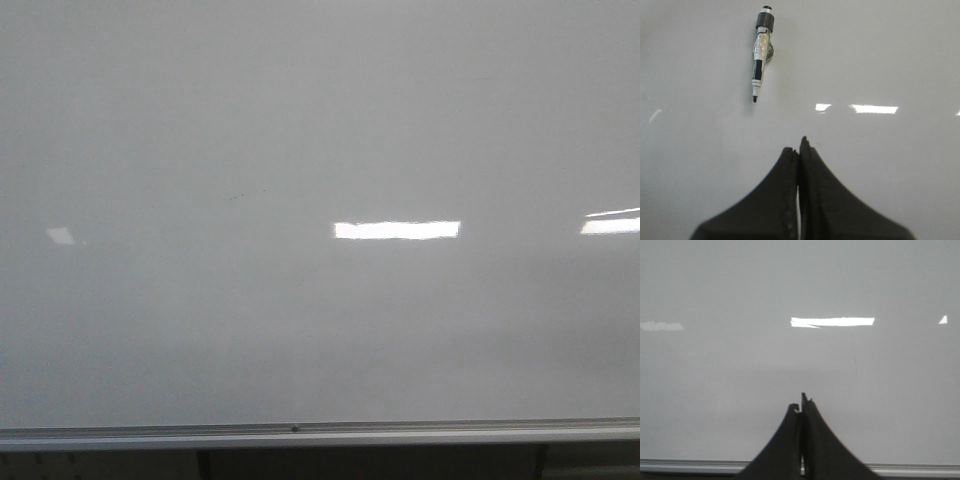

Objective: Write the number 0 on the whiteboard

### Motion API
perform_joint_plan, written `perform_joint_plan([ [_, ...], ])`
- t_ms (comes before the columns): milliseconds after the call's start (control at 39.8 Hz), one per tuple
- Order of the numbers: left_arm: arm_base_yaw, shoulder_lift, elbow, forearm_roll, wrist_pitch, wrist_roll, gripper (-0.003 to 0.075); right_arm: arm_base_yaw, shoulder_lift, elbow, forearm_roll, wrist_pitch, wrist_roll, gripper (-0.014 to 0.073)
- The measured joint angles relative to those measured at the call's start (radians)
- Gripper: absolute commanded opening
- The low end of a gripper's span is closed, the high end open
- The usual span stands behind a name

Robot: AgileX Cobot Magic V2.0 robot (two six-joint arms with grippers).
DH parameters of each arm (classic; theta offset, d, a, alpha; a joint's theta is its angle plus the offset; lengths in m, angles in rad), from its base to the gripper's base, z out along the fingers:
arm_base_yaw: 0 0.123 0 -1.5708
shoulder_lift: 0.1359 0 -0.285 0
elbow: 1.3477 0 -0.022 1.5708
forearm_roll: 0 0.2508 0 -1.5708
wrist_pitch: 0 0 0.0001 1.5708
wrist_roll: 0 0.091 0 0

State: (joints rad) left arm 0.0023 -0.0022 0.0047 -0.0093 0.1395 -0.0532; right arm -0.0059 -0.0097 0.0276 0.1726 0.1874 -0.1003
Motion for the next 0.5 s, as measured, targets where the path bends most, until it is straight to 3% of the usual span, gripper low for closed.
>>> perform_joint_plan([
  [503, 0.0, 0.0, 0.0, 0.0, -0.004, 0.0, -0.002, 0.0, 0.0, 0.0, 0.0, -0.01, 0.0, -0.0067],
])
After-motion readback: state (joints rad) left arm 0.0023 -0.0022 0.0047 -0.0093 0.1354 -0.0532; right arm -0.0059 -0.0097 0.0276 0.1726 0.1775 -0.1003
